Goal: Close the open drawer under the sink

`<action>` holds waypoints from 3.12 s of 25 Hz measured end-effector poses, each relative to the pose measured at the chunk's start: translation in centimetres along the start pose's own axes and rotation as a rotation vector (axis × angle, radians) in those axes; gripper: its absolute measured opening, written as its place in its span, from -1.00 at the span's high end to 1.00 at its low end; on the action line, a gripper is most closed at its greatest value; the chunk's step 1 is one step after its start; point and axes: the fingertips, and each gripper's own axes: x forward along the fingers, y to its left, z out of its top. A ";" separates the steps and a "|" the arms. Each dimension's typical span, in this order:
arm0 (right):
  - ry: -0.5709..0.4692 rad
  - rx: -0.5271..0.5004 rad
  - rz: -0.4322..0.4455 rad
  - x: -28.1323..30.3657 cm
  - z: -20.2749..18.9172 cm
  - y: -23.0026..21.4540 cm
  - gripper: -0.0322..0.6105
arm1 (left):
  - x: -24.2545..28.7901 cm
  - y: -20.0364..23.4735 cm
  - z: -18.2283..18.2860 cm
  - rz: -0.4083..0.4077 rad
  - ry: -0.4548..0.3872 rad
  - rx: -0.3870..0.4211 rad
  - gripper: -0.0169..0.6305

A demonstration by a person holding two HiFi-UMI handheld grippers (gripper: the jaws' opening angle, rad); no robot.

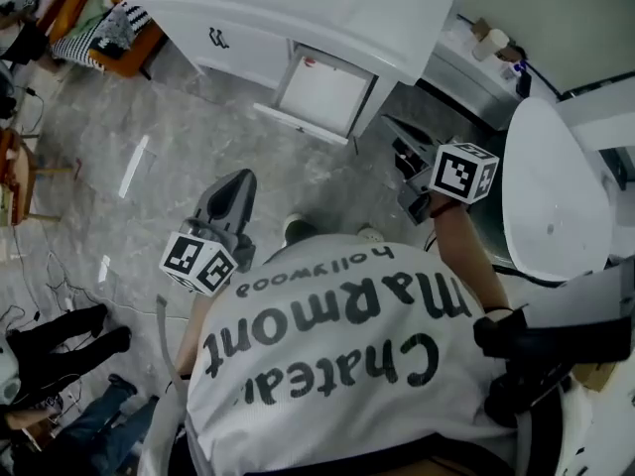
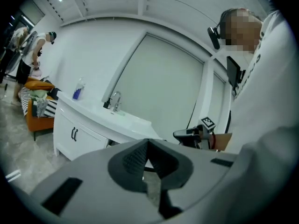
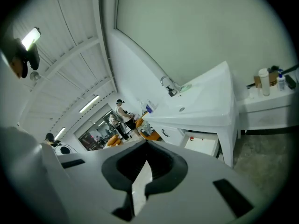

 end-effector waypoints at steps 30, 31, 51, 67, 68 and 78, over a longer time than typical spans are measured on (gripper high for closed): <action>0.092 0.295 -0.321 1.6 -18.8 -13.7 0.87 | 16.1 12.9 -21.2 -0.069 0.384 0.046 0.51; 0.097 0.297 -0.320 1.8 -19.3 -14.5 0.87 | 16.7 13.7 -22.5 -0.056 0.398 0.056 0.49; 0.161 0.410 -0.368 -0.2 -24.8 -19.6 0.87 | 25.9 15.2 -30.7 0.014 0.586 0.128 0.25; 0.122 0.482 -0.369 -0.6 -24.6 -19.8 0.87 | 25.9 16.2 -29.8 0.113 0.586 0.075 0.57; 0.121 0.483 -0.368 -0.6 -24.5 -19.7 0.87 | 25.7 16.1 -29.5 0.117 0.576 0.076 0.58; 0.139 0.497 -0.354 -0.6 -24.8 -19.6 0.87 | 25.4 15.4 -28.2 0.128 0.548 0.109 0.59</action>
